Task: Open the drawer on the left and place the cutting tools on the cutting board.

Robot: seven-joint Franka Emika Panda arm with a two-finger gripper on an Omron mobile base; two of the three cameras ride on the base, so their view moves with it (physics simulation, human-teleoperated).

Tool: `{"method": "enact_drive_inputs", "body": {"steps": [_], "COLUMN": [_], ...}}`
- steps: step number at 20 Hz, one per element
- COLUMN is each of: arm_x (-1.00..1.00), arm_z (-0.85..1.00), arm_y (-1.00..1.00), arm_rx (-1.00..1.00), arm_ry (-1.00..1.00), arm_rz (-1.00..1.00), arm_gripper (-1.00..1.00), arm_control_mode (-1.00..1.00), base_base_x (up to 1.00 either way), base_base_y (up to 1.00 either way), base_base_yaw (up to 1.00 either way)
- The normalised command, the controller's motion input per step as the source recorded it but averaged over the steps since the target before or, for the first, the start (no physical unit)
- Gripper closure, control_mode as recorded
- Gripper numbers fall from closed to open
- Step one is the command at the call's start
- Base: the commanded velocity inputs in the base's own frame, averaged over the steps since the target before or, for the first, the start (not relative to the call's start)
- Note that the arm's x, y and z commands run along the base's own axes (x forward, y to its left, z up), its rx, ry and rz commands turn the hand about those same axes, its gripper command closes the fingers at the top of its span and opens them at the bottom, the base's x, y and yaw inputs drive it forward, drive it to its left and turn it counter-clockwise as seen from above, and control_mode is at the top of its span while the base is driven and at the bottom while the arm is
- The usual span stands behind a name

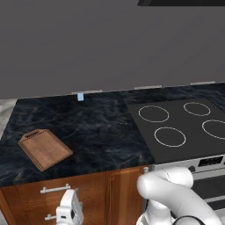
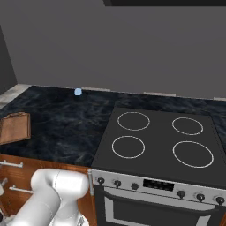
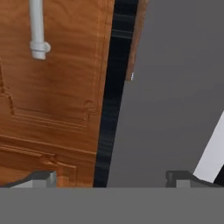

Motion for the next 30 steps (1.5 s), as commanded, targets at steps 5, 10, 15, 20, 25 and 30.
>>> {"method": "enact_drive_inputs", "body": {"steps": [5,10,15,20,25,30], "arm_x": [0.34,0.3,0.19,0.15,0.22,0.27], "arm_z": [-0.34,-0.29,-0.31,-0.31,-0.33,-0.27], "arm_y": [0.16,0.2,0.3,0.26,0.24,0.23], "arm_rx": [0.02,0.04,0.04,0.02,0.01,0.02], "arm_ry": [-0.02,0.0,0.0,-0.01,0.0,0.0], "arm_rz": [0.08,0.09,0.11,0.1,0.09,0.08], "arm_gripper": [-1.0,-1.0,-1.0,-1.0,-1.0,-1.0], "arm_control_mode": [-1.0,-1.0,-1.0,-1.0,-1.0,-1.0], "base_base_x": [0.0,0.0,0.0,0.0,0.0,0.0], "base_base_y": [0.0,0.0,0.0,0.0,0.0,0.0], "base_base_yaw": [0.0,0.0,0.0,0.0,0.0,0.0]}}
